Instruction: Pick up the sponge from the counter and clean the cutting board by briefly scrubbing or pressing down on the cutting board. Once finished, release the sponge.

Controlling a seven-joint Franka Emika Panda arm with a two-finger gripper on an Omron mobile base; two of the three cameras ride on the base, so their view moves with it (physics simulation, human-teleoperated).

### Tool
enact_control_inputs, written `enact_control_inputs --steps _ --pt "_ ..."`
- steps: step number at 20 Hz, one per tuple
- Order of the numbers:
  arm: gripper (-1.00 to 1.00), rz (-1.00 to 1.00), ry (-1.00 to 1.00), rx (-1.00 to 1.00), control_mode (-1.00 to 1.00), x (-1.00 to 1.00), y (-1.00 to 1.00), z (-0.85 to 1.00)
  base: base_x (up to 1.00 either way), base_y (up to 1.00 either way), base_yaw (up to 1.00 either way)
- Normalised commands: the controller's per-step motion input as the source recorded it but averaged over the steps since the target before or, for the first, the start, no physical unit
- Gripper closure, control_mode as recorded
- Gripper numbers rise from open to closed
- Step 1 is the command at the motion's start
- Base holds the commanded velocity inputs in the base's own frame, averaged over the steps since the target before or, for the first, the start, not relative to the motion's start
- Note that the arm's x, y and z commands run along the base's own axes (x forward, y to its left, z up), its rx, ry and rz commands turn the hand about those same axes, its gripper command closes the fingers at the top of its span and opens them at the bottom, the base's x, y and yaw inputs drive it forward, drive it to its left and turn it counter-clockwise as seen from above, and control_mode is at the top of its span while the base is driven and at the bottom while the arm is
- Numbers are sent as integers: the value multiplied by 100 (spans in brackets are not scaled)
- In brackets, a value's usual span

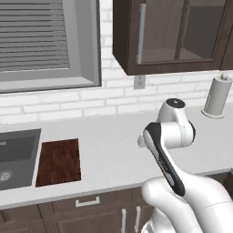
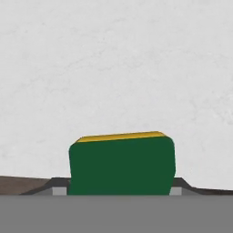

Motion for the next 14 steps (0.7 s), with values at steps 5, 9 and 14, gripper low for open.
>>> enact_control_inputs --steps 5,9,14 --pt "100 0 0 0 100 0 0 0 0 98 -1" --pt "100 0 0 0 100 0 0 0 0 100 -1" --pt "100 0 0 0 100 0 0 0 0 98 -3"
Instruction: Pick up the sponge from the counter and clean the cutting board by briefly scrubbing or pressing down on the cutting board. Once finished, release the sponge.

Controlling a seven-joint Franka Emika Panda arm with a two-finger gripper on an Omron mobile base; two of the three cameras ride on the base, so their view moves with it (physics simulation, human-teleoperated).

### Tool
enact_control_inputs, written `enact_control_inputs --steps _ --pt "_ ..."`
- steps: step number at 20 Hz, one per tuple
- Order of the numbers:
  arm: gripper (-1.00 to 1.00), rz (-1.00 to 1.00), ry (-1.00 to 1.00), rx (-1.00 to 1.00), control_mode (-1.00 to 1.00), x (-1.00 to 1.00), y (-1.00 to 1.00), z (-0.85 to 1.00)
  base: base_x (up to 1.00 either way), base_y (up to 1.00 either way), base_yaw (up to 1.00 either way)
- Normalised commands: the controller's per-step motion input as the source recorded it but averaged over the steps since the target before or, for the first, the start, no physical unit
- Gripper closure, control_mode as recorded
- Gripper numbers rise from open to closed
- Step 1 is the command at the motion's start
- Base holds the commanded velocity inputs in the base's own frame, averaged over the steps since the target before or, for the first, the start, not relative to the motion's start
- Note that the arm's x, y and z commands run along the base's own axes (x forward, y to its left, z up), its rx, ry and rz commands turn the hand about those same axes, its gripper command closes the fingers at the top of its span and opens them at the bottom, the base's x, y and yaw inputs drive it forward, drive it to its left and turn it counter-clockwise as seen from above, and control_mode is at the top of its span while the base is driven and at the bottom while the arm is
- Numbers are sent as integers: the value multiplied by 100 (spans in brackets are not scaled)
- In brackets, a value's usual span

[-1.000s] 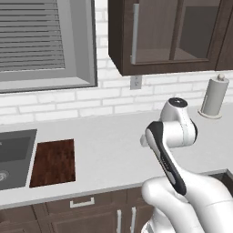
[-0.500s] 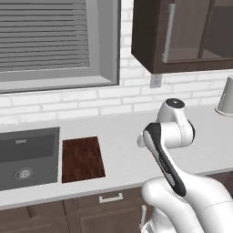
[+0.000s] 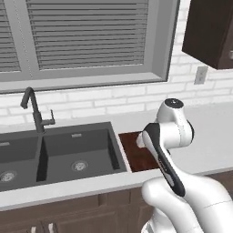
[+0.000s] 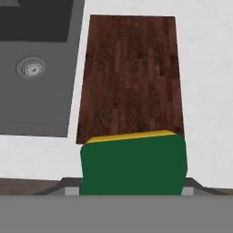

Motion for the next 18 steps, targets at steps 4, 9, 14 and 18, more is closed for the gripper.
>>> enact_control_inputs --steps 4,9,14,18 --pt "100 0 0 0 100 0 0 0 0 78 -4" --pt "100 0 0 0 100 0 0 0 0 27 -3" --pt "100 1 0 0 -100 11 -10 0 0 0 0" --pt "100 2 1 0 -100 29 -58 0 0 0 0"
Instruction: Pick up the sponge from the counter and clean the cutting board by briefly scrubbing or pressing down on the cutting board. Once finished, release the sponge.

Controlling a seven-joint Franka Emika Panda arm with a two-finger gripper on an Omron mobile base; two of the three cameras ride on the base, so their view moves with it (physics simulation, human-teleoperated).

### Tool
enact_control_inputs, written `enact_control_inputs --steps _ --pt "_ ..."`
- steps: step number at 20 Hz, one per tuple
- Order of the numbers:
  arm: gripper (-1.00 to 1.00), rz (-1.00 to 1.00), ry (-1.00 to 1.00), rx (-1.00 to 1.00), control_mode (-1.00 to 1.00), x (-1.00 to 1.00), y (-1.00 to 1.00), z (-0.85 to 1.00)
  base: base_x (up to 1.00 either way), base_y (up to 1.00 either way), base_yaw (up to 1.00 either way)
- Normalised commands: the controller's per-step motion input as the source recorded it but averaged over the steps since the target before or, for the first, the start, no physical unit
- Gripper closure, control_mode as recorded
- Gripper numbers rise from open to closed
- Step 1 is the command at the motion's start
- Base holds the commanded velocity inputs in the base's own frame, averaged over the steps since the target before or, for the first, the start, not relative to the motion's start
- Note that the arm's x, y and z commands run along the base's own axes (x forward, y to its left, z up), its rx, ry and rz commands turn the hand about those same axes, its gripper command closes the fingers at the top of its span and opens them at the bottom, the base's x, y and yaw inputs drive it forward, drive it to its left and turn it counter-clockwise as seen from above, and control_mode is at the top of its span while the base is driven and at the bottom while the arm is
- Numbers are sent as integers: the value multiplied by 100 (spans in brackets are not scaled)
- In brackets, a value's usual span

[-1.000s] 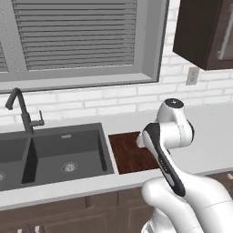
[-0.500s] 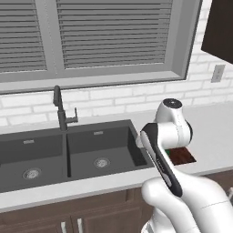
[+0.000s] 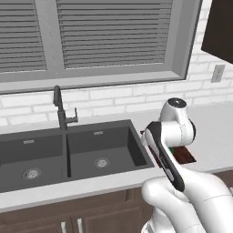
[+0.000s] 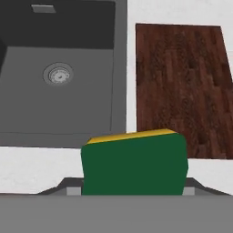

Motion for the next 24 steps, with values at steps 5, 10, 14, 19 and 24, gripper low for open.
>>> enact_control_inputs --steps 5,10,14,19,24 --pt "100 2 0 1 -100 50 -66 0 0 0 0" --pt "100 0 0 1 -100 77 -23 0 0 0 0" --pt "100 -11 3 0 -100 100 0 0 0 0 0" --pt "100 -11 3 0 -100 78 0 -9 0 0 0" --pt "100 -3 1 0 -100 49 0 -33 0 0 0"
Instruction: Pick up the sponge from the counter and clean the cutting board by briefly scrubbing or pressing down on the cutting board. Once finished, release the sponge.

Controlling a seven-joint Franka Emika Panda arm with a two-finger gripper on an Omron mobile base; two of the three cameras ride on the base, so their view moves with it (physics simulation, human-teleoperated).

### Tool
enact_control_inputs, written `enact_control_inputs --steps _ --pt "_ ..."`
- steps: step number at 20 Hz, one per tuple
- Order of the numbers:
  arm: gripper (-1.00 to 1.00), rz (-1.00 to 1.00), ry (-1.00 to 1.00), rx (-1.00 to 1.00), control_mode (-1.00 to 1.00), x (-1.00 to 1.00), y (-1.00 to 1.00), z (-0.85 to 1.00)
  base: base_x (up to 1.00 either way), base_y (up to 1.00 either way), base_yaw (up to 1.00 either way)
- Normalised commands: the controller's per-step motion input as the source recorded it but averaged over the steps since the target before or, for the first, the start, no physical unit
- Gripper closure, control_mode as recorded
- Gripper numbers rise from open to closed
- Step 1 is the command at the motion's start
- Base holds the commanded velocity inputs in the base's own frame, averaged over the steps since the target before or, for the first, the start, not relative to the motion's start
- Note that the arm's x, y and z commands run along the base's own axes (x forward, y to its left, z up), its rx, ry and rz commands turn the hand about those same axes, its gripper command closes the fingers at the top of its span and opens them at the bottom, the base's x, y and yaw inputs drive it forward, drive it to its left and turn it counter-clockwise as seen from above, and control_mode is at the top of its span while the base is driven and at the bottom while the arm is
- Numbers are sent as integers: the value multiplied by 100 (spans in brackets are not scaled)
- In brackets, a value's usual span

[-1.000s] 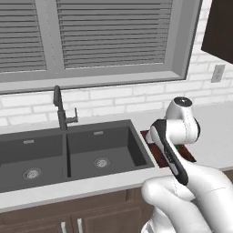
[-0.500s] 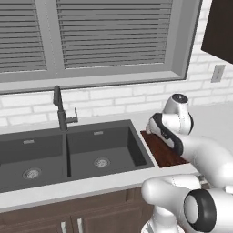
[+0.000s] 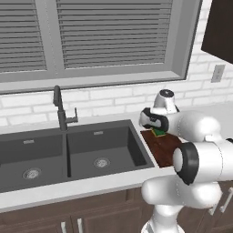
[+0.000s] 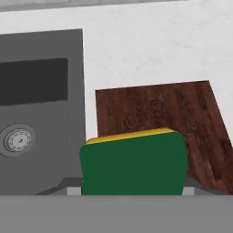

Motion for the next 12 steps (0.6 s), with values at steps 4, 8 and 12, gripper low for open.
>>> enact_control_inputs --steps 4,8,12 --pt "100 0 0 0 -100 21 0 -41 0 0 0" --pt "100 0 0 0 -100 5 0 -45 0 0 0" --pt "100 0 0 0 -100 0 0 -35 0 0 0"
